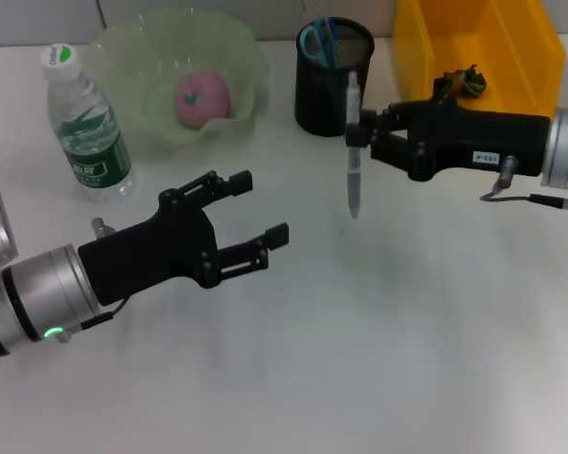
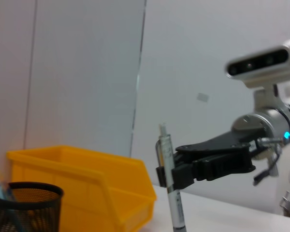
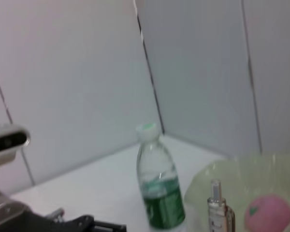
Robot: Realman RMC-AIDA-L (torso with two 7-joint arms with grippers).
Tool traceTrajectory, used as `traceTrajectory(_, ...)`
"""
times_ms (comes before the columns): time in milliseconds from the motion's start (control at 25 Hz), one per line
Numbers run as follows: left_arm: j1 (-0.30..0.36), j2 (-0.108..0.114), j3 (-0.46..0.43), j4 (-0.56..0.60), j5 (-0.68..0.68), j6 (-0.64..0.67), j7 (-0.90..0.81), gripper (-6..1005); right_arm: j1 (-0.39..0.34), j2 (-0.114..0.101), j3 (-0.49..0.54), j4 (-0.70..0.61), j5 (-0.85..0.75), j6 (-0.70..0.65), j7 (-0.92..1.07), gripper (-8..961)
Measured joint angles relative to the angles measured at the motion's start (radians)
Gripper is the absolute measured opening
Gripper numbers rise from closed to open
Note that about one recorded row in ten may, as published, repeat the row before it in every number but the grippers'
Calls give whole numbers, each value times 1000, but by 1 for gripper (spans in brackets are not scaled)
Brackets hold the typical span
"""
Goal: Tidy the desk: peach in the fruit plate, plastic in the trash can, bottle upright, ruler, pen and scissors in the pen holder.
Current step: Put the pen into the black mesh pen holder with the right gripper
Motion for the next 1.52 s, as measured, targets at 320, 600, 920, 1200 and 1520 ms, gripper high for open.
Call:
traceTrajectory(320, 2, -3, 0, -46, -79, -21, 40, 831, 2, 1, 18, 209, 235, 1, -335, 166)
traceTrajectory(600, -4, -3, 0, -90, -142, -30, 95, 831, 40, 6, 18, 375, 426, 8, -606, 166)
traceTrajectory(920, -23, -3, 0, -105, -163, -46, 96, 831, 112, 12, 9, 527, 637, 27, -839, 166)
traceTrajectory(1200, -32, -3, 0, -139, -263, -57, 124, 831, 154, 13, 16, 562, 711, 49, -895, 173)
traceTrajectory(1520, -40, -3, 0, -149, -276, -61, 136, 831, 187, 12, 14, 563, 830, 78, -916, 185)
